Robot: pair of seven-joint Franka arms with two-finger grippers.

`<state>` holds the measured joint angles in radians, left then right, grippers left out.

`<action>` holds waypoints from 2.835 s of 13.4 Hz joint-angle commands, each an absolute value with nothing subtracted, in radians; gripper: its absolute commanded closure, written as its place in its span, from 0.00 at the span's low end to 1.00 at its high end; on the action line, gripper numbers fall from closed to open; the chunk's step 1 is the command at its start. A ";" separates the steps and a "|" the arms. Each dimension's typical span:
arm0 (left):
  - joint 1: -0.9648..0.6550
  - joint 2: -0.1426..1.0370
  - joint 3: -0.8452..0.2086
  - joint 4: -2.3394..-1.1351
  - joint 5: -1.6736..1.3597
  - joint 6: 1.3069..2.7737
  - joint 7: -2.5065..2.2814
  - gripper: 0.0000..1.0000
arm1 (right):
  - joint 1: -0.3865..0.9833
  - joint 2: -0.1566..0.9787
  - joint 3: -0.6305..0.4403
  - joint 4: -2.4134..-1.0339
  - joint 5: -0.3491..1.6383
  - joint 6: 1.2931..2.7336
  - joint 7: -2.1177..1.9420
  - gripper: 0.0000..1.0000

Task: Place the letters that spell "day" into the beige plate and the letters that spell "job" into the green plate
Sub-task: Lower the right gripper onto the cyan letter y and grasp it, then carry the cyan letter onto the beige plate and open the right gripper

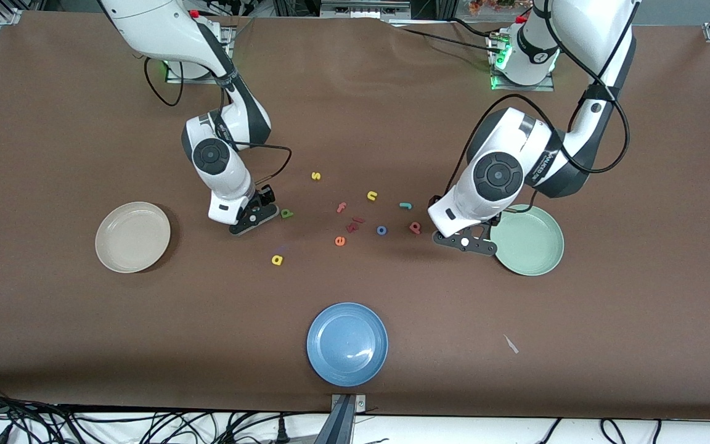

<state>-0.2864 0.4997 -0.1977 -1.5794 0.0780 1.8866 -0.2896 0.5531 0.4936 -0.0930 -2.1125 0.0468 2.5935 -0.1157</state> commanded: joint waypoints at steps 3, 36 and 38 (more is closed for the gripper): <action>-0.291 0.495 -0.193 -1.592 0.087 1.904 -0.308 0.00 | 0.557 0.502 -0.091 -2.125 0.051 2.625 -0.115 0.44; -0.296 0.514 -0.193 -1.621 0.086 1.982 -0.351 0.06 | 0.456 0.380 -0.434 -1.997 0.061 2.264 -0.112 1.00; -0.295 0.514 -0.193 -1.621 0.086 1.982 -0.351 0.06 | 0.404 0.396 -0.433 -1.996 0.061 2.272 -0.149 1.00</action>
<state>-0.2899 0.5208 -0.1975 -1.6085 0.0780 1.9650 -0.3392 0.4459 0.3881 -0.4380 -1.9934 0.0484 2.2720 -0.1142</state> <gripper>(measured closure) 0.062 0.824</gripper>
